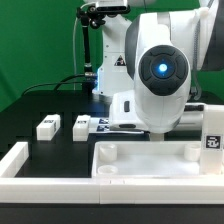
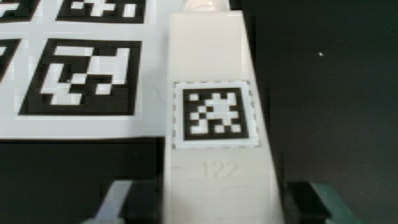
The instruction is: Assemble desk
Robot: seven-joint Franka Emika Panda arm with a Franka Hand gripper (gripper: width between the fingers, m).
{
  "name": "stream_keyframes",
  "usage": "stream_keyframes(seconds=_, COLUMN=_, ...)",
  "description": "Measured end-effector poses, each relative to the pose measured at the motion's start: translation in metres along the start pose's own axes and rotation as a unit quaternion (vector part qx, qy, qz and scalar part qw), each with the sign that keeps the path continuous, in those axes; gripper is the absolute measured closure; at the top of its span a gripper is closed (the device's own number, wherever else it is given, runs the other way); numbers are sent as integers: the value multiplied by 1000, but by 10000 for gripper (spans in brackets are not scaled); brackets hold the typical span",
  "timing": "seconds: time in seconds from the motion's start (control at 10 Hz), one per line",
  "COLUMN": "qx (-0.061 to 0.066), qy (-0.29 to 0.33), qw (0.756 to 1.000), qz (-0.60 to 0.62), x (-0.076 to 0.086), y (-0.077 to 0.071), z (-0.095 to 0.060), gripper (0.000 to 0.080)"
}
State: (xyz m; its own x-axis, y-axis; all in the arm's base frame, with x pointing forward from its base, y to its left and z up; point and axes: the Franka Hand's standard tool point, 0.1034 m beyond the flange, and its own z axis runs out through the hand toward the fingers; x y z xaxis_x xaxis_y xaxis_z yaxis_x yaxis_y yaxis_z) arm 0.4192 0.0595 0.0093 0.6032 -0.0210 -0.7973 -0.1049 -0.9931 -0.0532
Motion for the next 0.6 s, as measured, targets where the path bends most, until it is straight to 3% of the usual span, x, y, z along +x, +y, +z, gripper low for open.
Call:
stream_keyframes(seconds=0.4, qx=1, qy=1, qw=1000, qz=0, x=-1, y=1, z=-3, gripper=512)
stream_keyframes(seconds=0.6, qx=18, qy=-11, qw=1000, qz=-6, x=-32, y=13, z=-49, gripper=512)
